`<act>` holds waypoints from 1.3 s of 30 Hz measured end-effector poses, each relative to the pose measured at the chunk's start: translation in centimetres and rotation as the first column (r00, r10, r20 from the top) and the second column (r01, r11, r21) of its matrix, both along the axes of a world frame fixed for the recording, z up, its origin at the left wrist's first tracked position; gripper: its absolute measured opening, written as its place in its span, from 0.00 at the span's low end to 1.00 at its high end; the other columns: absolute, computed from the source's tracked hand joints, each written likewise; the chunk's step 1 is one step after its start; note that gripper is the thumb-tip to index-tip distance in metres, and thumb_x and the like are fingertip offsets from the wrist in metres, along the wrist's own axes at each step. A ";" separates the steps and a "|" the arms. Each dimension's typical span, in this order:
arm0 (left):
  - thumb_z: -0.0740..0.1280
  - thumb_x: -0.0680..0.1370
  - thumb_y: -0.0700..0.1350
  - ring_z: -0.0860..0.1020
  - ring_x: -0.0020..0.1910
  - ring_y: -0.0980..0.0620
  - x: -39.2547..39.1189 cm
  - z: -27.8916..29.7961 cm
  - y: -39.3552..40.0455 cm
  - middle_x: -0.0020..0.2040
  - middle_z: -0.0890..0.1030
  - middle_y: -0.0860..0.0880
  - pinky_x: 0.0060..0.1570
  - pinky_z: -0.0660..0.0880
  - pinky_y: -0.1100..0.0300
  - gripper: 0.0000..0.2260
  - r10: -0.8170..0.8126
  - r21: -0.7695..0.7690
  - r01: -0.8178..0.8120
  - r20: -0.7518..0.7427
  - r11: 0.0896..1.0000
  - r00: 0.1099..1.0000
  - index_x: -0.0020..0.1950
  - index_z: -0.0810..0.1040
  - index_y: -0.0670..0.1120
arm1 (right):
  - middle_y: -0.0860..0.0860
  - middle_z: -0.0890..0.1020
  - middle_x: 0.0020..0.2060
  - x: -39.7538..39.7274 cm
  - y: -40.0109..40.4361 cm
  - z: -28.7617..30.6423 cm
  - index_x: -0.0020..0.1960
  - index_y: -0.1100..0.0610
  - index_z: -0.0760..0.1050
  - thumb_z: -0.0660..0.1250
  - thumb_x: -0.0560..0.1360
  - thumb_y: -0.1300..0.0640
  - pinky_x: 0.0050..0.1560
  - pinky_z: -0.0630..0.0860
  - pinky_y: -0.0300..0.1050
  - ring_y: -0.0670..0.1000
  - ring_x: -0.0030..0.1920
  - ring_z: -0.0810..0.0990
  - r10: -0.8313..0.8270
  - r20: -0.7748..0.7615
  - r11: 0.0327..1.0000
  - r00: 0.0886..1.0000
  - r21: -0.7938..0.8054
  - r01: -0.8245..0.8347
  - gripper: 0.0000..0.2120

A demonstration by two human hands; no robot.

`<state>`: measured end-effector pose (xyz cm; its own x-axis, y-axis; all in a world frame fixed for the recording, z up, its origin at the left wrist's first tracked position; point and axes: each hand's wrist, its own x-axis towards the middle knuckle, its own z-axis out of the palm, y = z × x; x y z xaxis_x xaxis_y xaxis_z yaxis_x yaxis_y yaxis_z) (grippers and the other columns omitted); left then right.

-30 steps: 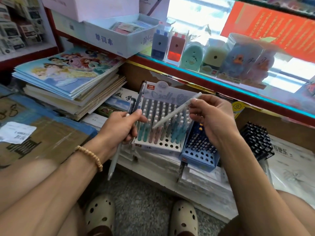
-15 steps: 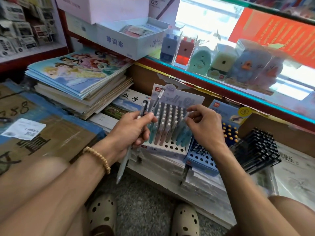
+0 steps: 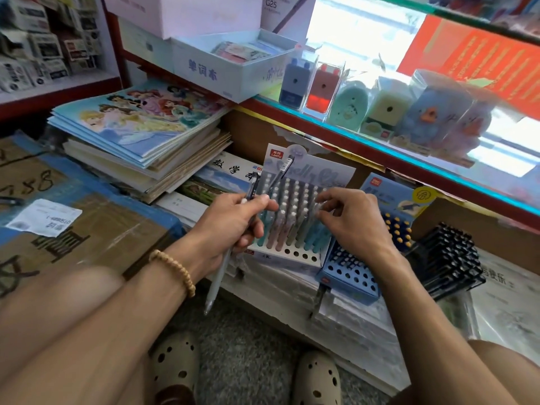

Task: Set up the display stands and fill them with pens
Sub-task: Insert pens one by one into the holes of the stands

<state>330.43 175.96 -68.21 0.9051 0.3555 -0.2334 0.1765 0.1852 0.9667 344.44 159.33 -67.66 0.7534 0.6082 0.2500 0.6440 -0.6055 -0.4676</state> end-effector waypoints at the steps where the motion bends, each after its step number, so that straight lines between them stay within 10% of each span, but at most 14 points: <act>1: 0.61 0.83 0.47 0.67 0.22 0.57 0.0 0.0 0.0 0.29 0.75 0.50 0.20 0.62 0.67 0.11 -0.005 -0.005 0.005 -0.002 1.000 1.000 0.55 0.80 0.44 | 0.48 0.85 0.48 0.1 0.0 -0.3 0.58 0.55 0.82 0.71 0.77 0.60 0.52 0.79 0.40 0.43 0.46 0.81 -0.005 0.005 1.000 1.000 -0.011 0.005 0.11; 12: 0.61 0.83 0.46 0.66 0.21 0.56 0.0 -0.1 -0.4 0.30 0.77 0.47 0.20 0.61 0.67 0.12 -0.112 -0.107 0.114 0.031 0.988 0.993 0.58 0.81 0.42 | 0.46 0.83 0.46 -0.4 0.6 -1.3 0.57 0.56 0.82 0.70 0.77 0.56 0.52 0.81 0.48 0.45 0.47 0.81 -0.033 0.036 0.999 0.999 0.040 0.031 0.10; 17: 0.61 0.83 0.46 0.66 0.20 0.56 0.3 -0.1 -1.0 0.30 0.78 0.46 0.19 0.61 0.67 0.13 -0.218 -0.101 0.218 0.012 0.971 0.976 0.58 0.80 0.41 | 0.53 0.85 0.46 -2.0 0.3 0.8 0.59 0.56 0.78 0.64 0.81 0.58 0.38 0.80 0.39 0.48 0.39 0.83 0.138 -0.580 0.814 0.803 0.529 0.242 0.08; 24: 0.61 0.82 0.47 0.64 0.18 0.56 2.4 -0.2 -3.9 0.30 0.78 0.44 0.18 0.60 0.67 0.14 -0.358 -0.127 0.354 -0.003 0.926 0.934 0.57 0.81 0.41 | 0.54 0.83 0.40 -2.0 -3.7 2.0 0.55 0.61 0.78 0.69 0.76 0.65 0.37 0.80 0.40 0.50 0.36 0.81 0.293 -0.713 0.612 0.637 0.652 0.449 0.08; 33: 0.61 0.82 0.50 0.62 0.21 0.57 5.8 -1.3 -10.3 0.28 0.68 0.51 0.20 0.58 0.66 0.15 -0.508 -0.035 0.507 -0.065 0.861 0.859 0.56 0.80 0.40 | 0.51 0.82 0.35 -0.5 -15.0 3.5 0.45 0.56 0.78 0.69 0.76 0.67 0.32 0.76 0.40 0.48 0.30 0.78 -0.127 -0.590 0.413 0.797 0.699 0.584 0.06; 39: 0.63 0.81 0.49 0.61 0.19 0.56 7.5 -1.7 -13.6 0.28 0.64 0.52 0.18 0.56 0.67 0.09 -0.530 -0.217 0.500 -0.111 0.838 0.840 0.53 0.72 0.43 | 0.52 0.81 0.35 0.3 -21.2 1.9 0.44 0.52 0.76 0.70 0.75 0.64 0.34 0.78 0.44 0.48 0.30 0.80 -0.557 -0.391 0.437 0.733 0.613 0.659 0.08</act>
<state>337.91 162.40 -69.95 0.8899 -0.2114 -0.4042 0.4424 0.1839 0.8778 344.71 138.12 -65.78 0.9100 -0.3307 0.2502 0.1529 -0.2931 -0.9438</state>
